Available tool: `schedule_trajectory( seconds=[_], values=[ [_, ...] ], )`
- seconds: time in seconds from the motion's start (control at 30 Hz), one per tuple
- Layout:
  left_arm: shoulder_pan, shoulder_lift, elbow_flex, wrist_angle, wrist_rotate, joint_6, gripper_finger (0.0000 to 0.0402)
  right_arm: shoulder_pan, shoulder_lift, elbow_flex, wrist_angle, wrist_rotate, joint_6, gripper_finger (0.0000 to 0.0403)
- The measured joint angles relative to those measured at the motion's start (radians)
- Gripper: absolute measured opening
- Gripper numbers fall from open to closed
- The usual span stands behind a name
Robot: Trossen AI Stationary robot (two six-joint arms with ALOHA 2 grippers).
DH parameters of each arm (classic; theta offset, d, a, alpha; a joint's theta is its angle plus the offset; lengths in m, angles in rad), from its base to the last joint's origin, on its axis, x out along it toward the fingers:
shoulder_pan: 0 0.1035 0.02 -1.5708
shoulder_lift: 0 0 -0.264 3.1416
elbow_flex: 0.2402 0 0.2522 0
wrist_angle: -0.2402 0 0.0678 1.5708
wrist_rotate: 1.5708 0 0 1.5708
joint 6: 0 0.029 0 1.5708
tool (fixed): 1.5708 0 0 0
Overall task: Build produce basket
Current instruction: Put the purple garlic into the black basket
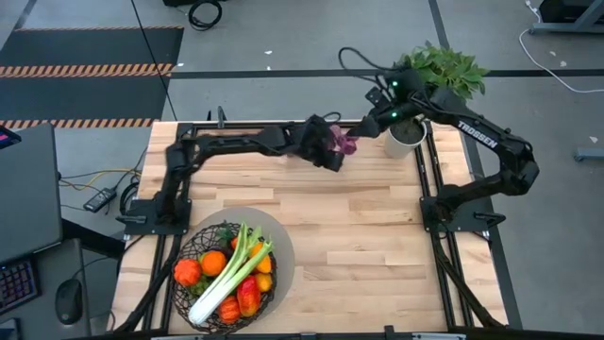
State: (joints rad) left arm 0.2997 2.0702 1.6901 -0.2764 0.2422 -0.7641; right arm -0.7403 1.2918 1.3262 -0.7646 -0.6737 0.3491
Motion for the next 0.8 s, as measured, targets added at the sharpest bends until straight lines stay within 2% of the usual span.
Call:
schedule_trajectory(
  seconds=[0.17, 0.4, 0.63, 0.8],
  values=[
    [-0.038, -0.166, 0.000, -0.229, -0.104, 0.086, 0.0023, -0.057, -0.040, 0.000, 0.000, 0.002, -0.046, 0.0276],
    [-0.143, -0.385, 0.000, -0.461, -0.249, 0.056, 0.0029, -0.080, -0.052, 0.000, 0.000, 0.000, -0.092, 0.0276],
    [-0.338, -0.577, 0.000, -0.652, -0.350, -0.168, 0.0026, -0.073, -0.052, 0.000, -0.001, 0.000, -0.151, 0.0276],
    [-0.542, -0.643, 0.000, -0.670, -0.437, -0.347, 0.0026, -0.073, -0.050, 0.000, -0.006, 0.000, -0.194, 0.0276]
  ],
)
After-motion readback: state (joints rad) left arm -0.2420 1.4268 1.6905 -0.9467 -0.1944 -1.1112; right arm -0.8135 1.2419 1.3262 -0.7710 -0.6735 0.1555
